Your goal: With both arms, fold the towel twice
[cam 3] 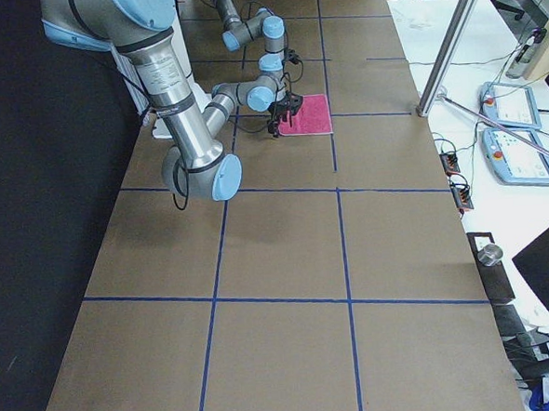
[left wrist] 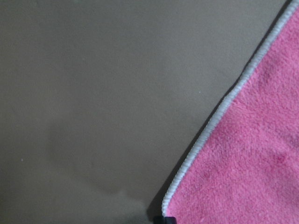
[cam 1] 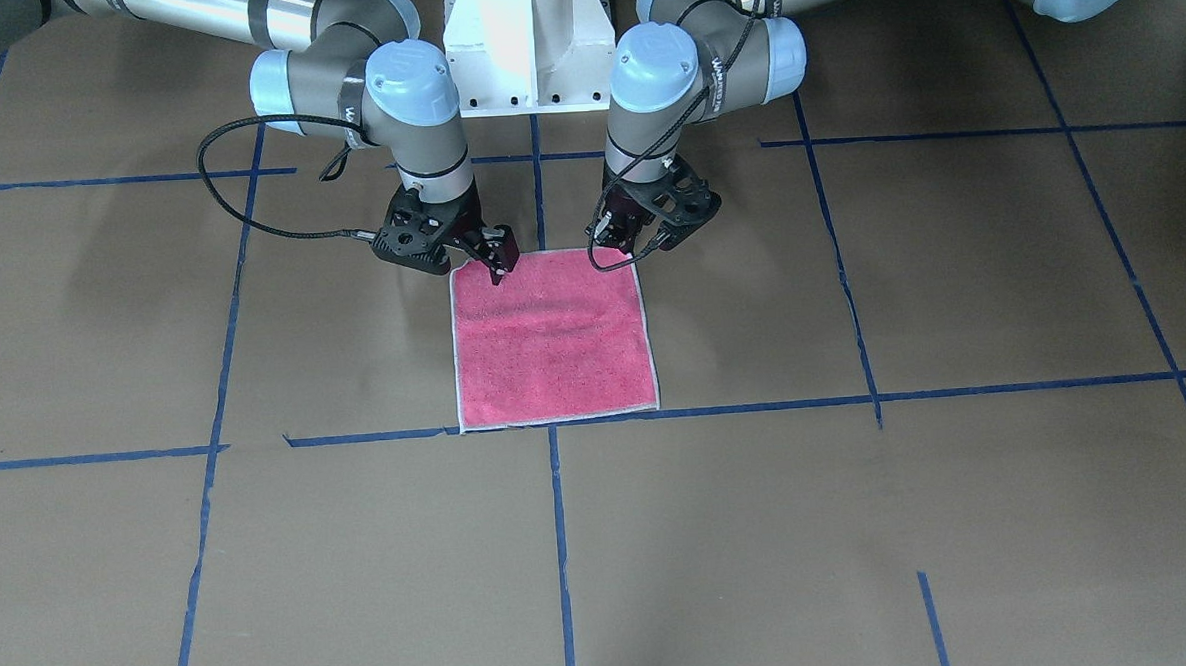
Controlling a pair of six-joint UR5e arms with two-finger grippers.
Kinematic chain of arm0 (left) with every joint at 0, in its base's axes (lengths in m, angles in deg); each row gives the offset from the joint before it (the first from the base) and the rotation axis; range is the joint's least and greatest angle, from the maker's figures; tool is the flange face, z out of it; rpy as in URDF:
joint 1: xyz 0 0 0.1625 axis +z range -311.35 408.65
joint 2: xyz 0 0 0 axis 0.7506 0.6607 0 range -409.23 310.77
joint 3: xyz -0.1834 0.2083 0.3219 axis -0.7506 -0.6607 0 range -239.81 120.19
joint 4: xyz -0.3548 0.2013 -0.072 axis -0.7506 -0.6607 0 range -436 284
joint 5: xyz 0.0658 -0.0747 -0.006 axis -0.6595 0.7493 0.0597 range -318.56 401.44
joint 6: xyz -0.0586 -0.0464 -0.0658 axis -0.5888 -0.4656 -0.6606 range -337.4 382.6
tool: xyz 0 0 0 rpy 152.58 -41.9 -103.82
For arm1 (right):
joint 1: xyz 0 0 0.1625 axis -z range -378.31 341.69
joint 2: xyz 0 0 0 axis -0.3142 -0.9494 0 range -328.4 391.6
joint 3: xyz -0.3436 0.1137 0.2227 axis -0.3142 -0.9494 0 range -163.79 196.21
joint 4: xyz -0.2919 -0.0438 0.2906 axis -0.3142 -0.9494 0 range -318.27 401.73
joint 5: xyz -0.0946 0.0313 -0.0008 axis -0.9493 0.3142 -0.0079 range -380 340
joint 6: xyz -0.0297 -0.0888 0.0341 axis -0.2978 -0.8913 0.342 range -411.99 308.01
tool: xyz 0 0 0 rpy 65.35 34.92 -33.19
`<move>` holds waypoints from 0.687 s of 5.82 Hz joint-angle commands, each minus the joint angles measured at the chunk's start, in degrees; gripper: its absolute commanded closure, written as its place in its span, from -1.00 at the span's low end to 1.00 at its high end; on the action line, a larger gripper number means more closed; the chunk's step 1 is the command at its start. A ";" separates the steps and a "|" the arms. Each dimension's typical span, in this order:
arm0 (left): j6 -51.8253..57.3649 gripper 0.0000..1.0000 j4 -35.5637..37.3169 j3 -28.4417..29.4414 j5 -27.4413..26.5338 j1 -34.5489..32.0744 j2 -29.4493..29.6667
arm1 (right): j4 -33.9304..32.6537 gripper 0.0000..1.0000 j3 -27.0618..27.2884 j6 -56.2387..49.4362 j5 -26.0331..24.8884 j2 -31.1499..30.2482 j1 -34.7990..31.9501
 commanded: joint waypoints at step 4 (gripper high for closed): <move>0.00 1.00 0.00 0.09 -0.02 0.00 0.00 | -0.18 0.12 0.70 0.17 1.80 0.03 -0.81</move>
